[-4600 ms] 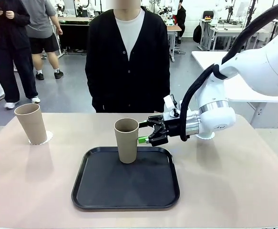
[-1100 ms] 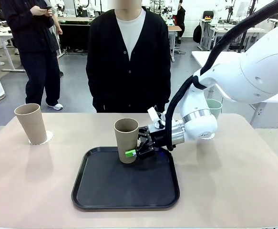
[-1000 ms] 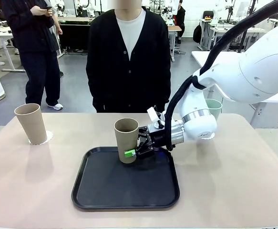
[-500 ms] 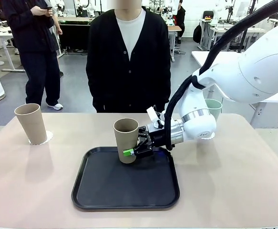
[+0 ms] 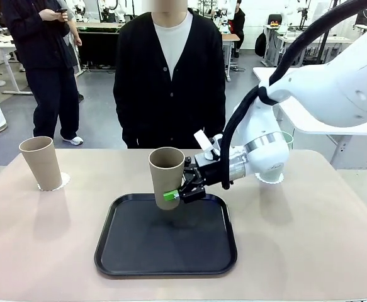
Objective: Place coasters on the table and set cups on them.
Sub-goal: Take one Reusable plastic cup from the Flat Tray and place it on a coaster set by the human.
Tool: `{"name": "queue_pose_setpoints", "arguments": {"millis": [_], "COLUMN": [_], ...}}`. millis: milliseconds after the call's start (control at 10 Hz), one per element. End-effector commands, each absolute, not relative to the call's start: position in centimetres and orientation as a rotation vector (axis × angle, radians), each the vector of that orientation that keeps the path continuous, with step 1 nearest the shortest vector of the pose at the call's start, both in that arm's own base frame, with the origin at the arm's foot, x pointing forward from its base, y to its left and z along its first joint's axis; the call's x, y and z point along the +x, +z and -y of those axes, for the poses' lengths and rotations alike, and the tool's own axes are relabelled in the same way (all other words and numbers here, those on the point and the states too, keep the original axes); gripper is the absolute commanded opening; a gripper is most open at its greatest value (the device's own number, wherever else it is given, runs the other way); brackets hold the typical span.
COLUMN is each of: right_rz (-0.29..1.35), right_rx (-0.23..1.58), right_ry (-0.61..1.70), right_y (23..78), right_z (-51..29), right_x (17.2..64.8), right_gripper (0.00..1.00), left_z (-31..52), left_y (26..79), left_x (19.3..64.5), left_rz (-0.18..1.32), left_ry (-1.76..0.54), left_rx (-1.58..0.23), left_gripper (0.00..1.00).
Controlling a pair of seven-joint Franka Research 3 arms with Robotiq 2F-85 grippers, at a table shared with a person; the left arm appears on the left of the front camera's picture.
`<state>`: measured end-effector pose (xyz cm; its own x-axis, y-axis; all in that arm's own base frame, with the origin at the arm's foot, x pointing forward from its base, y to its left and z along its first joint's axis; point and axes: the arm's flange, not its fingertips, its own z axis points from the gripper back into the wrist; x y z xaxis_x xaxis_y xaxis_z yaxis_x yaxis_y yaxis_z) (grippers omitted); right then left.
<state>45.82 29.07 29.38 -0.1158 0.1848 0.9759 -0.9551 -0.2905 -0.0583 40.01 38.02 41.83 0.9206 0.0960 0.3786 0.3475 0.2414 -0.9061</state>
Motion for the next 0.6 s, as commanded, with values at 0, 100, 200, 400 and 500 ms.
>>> {"name": "queue_pose_setpoints", "arguments": {"millis": [0,100,200,400,500], "right_rz": [0.919,0.918,0.92,0.917,0.951], "right_rx": [1.245,1.249,1.264,1.237,1.245], "right_ry": [1.596,1.598,1.609,1.62,1.611], "right_y": [33.5,35.4,37.1,38.8,37.7], "right_z": [-28.1,-28.0,-28.4,-29.0,-28.6], "right_x": [45.6,45.9,45.9,46.1,45.8], "right_gripper": [0.67,0.67,0.67,0.67,0.67], "left_z": [-38.1,-38.1,-38.1,-38.1,-38.1], "left_y": [42.0,42.0,42.0,42.0,42.0], "left_x": [39.9,39.9,39.9,39.9,39.9], "left_rz": [0.393,0.393,0.393,0.393,0.393], "left_ry": [-0.172,-0.172,-0.172,-0.172,-0.172], "left_rx": [-1.317,-1.317,-1.317,-1.317,-1.317], "left_gripper": [1.0,1.0,1.0,1.0,1.0]}}
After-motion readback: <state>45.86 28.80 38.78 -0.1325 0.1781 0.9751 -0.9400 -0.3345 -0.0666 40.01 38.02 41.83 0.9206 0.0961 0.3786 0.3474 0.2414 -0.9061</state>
